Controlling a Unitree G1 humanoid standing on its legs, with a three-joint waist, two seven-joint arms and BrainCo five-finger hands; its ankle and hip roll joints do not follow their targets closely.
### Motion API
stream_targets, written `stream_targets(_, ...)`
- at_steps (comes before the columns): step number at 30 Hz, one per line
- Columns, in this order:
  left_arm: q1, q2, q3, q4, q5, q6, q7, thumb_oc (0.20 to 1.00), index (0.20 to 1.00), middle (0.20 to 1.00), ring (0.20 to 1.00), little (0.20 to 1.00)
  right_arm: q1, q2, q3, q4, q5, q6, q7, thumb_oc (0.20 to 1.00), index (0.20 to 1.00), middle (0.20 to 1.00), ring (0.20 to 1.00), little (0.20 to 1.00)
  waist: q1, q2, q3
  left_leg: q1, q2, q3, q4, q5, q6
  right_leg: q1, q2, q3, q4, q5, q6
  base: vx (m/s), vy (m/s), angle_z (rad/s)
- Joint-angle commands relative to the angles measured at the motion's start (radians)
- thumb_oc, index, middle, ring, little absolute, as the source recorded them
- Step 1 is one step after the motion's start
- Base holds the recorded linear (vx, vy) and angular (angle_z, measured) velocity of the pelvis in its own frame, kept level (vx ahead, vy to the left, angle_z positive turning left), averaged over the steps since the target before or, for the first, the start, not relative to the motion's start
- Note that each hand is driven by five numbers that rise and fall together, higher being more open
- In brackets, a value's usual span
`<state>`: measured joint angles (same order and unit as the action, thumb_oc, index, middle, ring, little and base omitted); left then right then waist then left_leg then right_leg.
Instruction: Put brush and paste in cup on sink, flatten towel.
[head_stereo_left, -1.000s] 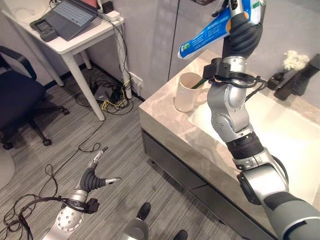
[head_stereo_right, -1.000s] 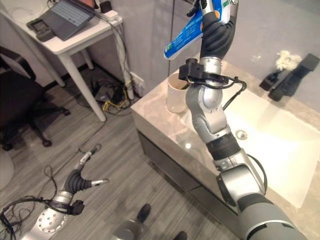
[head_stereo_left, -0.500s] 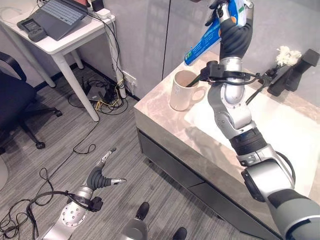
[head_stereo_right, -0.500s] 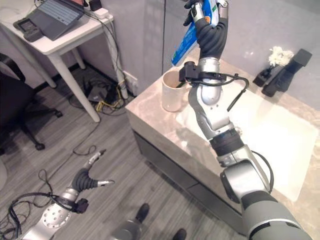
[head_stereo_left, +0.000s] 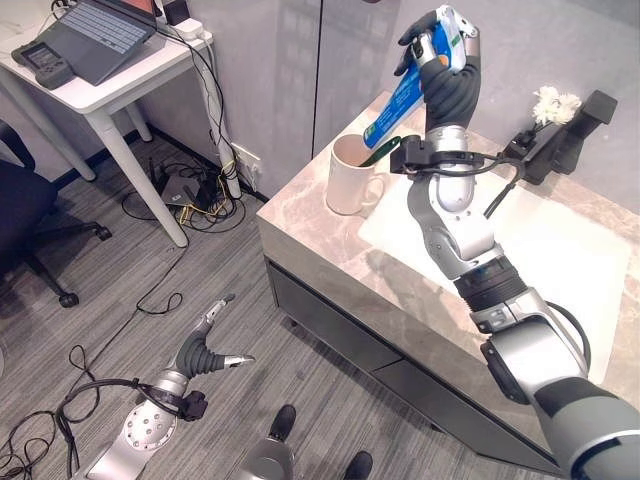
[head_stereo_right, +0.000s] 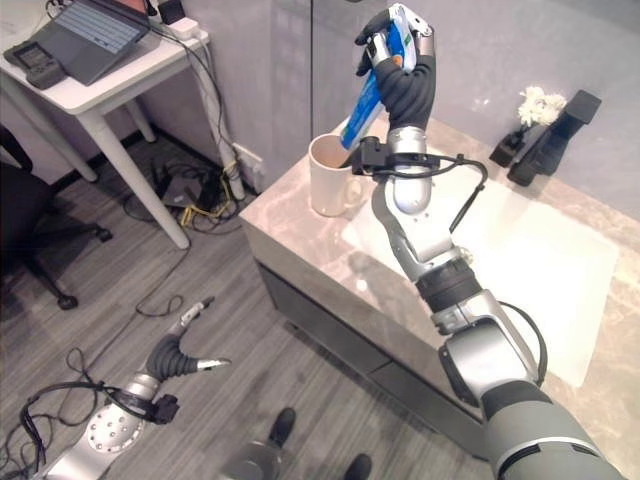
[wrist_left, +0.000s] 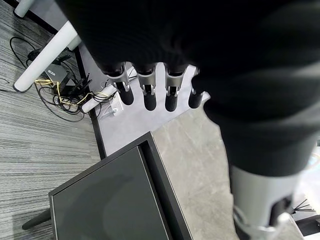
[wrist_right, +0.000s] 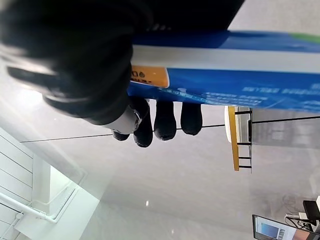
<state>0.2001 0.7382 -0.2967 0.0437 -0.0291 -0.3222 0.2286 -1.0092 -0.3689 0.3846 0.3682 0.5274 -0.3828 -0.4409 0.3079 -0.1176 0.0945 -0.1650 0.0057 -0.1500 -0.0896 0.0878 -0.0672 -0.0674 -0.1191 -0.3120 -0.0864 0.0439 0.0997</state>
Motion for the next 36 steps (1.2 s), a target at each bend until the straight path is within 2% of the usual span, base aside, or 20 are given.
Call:
stream_targets(1, 0.021, 0.024, -0.009, -0.021, 0.008, -0.024, 0.005, 1.0, 1.0, 1.0, 1.0, 1.0, -0.131, -0.019, 0.019, -0.001, 0.004, -0.034, 0.016, 0.2, 0.2, 0.2, 0.2, 0.2, -0.013, -0.048, -0.051, -0.016, 0.015, 0.029, 0.002, -0.025, 0.021, 0.014, -0.115, 0.036, -0.001, 0.059, 0.074, 0.0, 0.0, 0.0)
stream_targets(13, 0.018, 0.03, -0.012, -0.026, 0.027, -0.014, -0.003, 1.0, 1.0, 1.0, 1.0, 1.0, -0.112, -0.021, 0.059, -0.035, 0.004, -0.017, 0.047, 0.2, 0.2, 0.2, 0.2, 0.2, -0.011, -0.073, -0.038, -0.021, 0.019, 0.028, 0.002, -0.024, 0.023, 0.002, -0.111, 0.045, -0.001, 0.065, 0.073, 0.0, 0.0, 0.0)
stream_targets(18, 0.017, 0.037, -0.012, -0.033, 0.029, -0.014, -0.008, 1.0, 1.0, 1.0, 1.0, 1.0, -0.12, -0.004, 0.072, 0.008, -0.001, -0.007, 0.05, 0.2, 0.2, 0.2, 0.2, 0.2, -0.001, -0.092, -0.03, -0.027, 0.02, 0.028, 0.002, -0.023, 0.023, -0.004, -0.107, 0.049, -0.001, 0.066, 0.073, 0.0, 0.0, 0.0)
stream_targets(33, 0.005, 0.022, -0.027, -0.017, 0.02, -0.01, -0.01, 1.0, 1.0, 1.0, 1.0, 1.0, -0.135, 0.022, 0.086, 0.133, 0.012, 0.004, 0.067, 0.2, 0.2, 0.2, 0.2, 0.2, 0.008, -0.107, -0.028, -0.033, 0.027, 0.026, 0.002, -0.022, 0.021, -0.012, -0.098, 0.049, -0.001, 0.071, 0.072, 0.0, 0.0, 0.0)
stream_targets(34, 0.004, 0.022, -0.028, -0.018, 0.02, -0.01, -0.01, 1.0, 1.0, 1.0, 1.0, 1.0, -0.139, 0.021, 0.087, 0.139, 0.018, 0.002, 0.069, 0.473, 0.473, 0.473, 0.473, 0.473, 0.008, -0.108, -0.027, -0.034, 0.027, 0.025, 0.002, -0.022, 0.02, -0.014, -0.098, 0.048, -0.001, 0.072, 0.071, 0.0, 0.0, 0.0)
stream_targets(35, 0.005, 0.022, -0.03, -0.015, 0.021, -0.01, -0.011, 1.0, 1.0, 1.0, 1.0, 1.0, -0.141, 0.023, 0.086, 0.143, 0.025, 0.001, 0.073, 0.853, 0.853, 0.853, 0.853, 0.853, 0.01, -0.109, -0.026, -0.036, 0.026, 0.023, 0.002, -0.022, 0.021, -0.014, -0.097, 0.047, -0.001, 0.071, 0.071, 0.0, 0.0, 0.0)
stream_targets(36, 0.006, 0.022, -0.03, -0.017, 0.019, -0.009, -0.012, 1.0, 1.0, 1.0, 1.0, 1.0, -0.143, 0.024, 0.087, 0.143, 0.023, 0.001, 0.071, 1.0, 1.0, 1.0, 1.0, 1.0, 0.011, -0.11, -0.025, -0.037, 0.026, 0.022, 0.002, -0.022, 0.021, -0.015, -0.097, 0.047, -0.001, 0.071, 0.071, 0.0, 0.0, 0.0)
